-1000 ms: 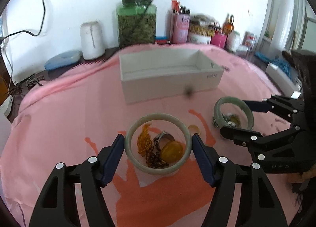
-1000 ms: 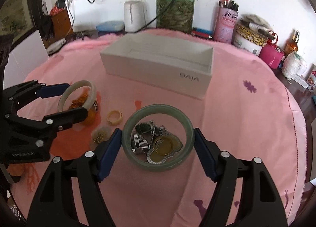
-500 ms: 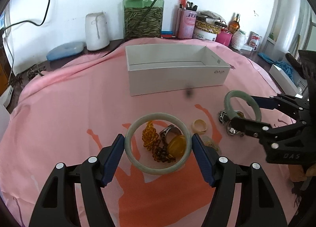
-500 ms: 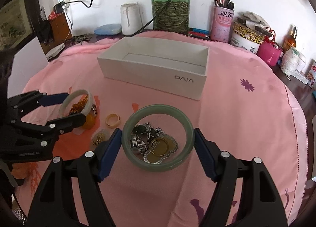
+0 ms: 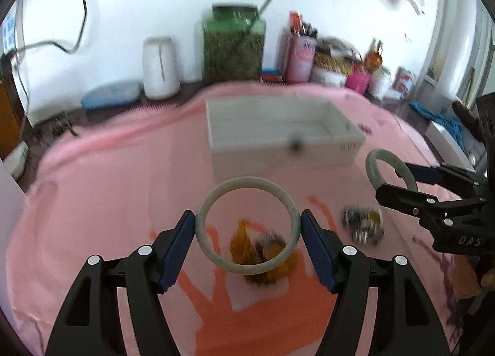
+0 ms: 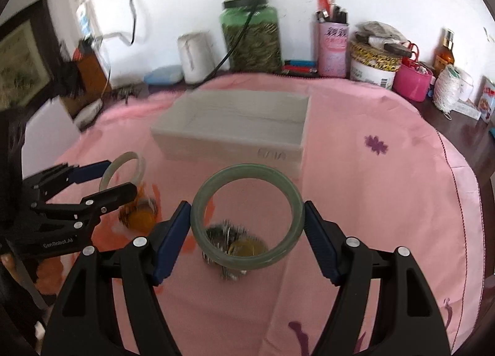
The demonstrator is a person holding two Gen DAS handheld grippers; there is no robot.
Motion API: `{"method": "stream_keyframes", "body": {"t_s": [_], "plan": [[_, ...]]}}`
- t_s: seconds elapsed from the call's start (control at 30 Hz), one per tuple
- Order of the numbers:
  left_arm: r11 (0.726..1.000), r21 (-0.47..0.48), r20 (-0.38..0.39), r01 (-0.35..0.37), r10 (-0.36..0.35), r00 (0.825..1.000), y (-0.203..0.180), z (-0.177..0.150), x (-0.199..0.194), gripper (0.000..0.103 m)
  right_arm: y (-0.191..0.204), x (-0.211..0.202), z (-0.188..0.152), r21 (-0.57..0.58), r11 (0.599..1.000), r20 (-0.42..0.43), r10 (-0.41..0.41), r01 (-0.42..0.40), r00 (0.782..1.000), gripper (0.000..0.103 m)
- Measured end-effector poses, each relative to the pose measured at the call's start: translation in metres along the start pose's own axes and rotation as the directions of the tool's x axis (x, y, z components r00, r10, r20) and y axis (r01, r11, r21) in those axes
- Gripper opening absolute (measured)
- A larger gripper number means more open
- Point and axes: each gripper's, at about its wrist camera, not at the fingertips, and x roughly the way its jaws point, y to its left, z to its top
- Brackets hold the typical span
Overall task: Organize jewelry
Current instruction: 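Lift both bangles and carry them into the white vivo box, then open both grippers in the box and move back to the jewelry pile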
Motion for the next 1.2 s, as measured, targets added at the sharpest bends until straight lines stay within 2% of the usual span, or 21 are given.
{"method": "stream_keyframes", "body": {"t_s": [0.1, 0.2, 0.4, 0.5, 0.6, 0.83, 0.93, 1.03, 1.1, 1.2], "plan": [[1.000, -0.002, 0.033, 0.006, -0.006, 0.999, -0.002, 0.027, -0.001, 0.069, -0.005, -0.002, 0.027, 0.028, 1.000, 0.024, 0.002, -0.003, 1.000, 0.069], [1.000, -0.019, 0.042, 0.011, -0.011, 0.999, -0.005, 0.055, 0.015, 0.069, -0.009, 0.009, 0.057, 0.066, 0.998, 0.034, 0.001, -0.003, 0.999, 0.069], [0.994, -0.104, -0.005, 0.020, -0.021, 1.000, 0.008, 0.069, 0.064, 0.069, -0.017, 0.054, 0.074, 0.075, 0.997, -0.007, -0.014, 0.014, 1.000, 0.069], [0.990, -0.135, -0.008, 0.040, -0.041, 0.999, 0.017, 0.067, 0.074, 0.069, -0.025, 0.067, 0.072, 0.093, 0.995, -0.011, -0.023, 0.023, 1.000, 0.071], [0.991, -0.131, -0.005, 0.040, -0.041, 0.999, 0.020, 0.066, 0.073, 0.070, -0.031, 0.068, 0.070, 0.105, 0.994, -0.001, 0.010, -0.010, 1.000, 0.074], [0.989, -0.145, -0.011, 0.037, -0.039, 0.999, 0.025, 0.061, 0.068, 0.070, -0.030, 0.050, 0.068, 0.107, 0.994, 0.020, 0.015, -0.017, 1.000, 0.074], [0.985, -0.172, -0.033, 0.035, -0.041, 0.999, 0.029, 0.055, 0.063, 0.070, -0.029, 0.036, 0.067, 0.137, 0.990, 0.028, 0.033, -0.036, 0.999, 0.074], [0.987, -0.156, -0.039, 0.026, -0.032, 0.999, 0.029, 0.044, 0.049, 0.070, -0.023, 0.022, 0.058, 0.136, 0.989, 0.022, 0.057, -0.060, 0.998, 0.075], [0.990, -0.140, -0.042, 0.005, -0.011, 0.999, 0.028, 0.032, 0.037, 0.079, -0.016, 0.013, 0.046, 0.110, 0.993, 0.019, 0.046, -0.048, 0.999, 0.077], [0.992, -0.127, -0.052, -0.006, 0.000, 0.999, 0.026, 0.012, 0.024, 0.087, -0.010, 0.004, 0.023, 0.088, 0.995, 0.027, 0.035, -0.037, 0.999, 0.084]]}}
